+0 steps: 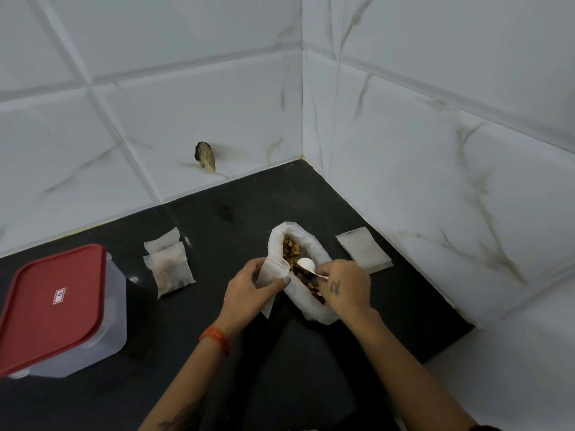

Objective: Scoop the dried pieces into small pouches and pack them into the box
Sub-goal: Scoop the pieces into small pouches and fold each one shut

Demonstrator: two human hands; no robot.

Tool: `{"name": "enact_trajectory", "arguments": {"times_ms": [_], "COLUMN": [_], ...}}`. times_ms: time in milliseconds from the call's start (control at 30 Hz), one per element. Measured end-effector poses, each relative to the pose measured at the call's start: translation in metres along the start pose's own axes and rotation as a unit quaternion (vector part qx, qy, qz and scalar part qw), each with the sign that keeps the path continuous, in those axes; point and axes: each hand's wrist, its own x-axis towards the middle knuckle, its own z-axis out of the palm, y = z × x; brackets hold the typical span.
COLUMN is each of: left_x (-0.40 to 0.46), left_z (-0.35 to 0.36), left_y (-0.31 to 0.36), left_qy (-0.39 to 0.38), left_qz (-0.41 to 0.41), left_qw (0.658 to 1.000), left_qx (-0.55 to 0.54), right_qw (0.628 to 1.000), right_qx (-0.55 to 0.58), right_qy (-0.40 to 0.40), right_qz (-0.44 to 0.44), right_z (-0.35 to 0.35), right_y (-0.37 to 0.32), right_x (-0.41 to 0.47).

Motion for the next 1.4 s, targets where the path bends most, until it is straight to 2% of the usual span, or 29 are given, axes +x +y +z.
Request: {"name": "enact_trajectory", "arguments": {"times_ms": [133, 333, 500, 633, 733, 933, 1033, 1167, 1300, 1400], "left_x": [-0.003, -0.003, -0.001, 0.0, 0.0, 0.002, 0.002, 0.002, 0.001, 0.0], "left_z": [0.003, 0.004, 0.007, 0.006, 0.006, 0.005, 0.006, 0.007, 0.007, 0.009], "left_y": [-0.002, 0.0, -0.001, -0.003, -0.003, -0.003, -0.001, 0.001, 0.005, 0.006], "left_qy": [-0.026, -0.045, -0.062, -0.07, -0.074, -0.085, -0.098, -0.112, -0.123, -0.123], "left_qz": [-0.023, -0.043, -0.065, -0.067, -0.07, -0.074, -0.078, -0.09, -0.091, -0.094], "left_qw": [0.998, 0.995, 0.989, 0.987, 0.987, 0.985, 0.981, 0.971, 0.962, 0.956], "left_qx": [-0.044, -0.083, -0.118, -0.126, -0.127, -0.128, -0.149, -0.189, -0.225, -0.25], "right_qw": [0.999, 0.999, 0.998, 0.999, 0.996, 0.999, 0.996, 0.982, 0.964, 0.968], "right_qx": [-0.005, -0.039, 0.026, -0.046, -0.057, 0.01, 0.053, 0.132, 0.189, 0.175], "right_qy": [-0.03, -0.022, -0.049, -0.005, -0.021, -0.04, -0.075, -0.113, -0.162, -0.159], "right_qz": [-0.018, -0.022, -0.019, -0.028, -0.059, -0.01, 0.007, 0.067, 0.092, 0.088], "right_z": [-0.005, -0.007, -0.014, -0.01, 0.0, -0.008, -0.007, -0.005, -0.01, -0.011], "right_y": [-0.005, -0.002, -0.005, -0.001, -0.006, -0.002, -0.001, 0.001, 0.006, 0.008], "right_x": [0.007, 0.008, 0.013, 0.01, 0.005, 0.014, 0.014, 0.027, 0.037, 0.037]}}
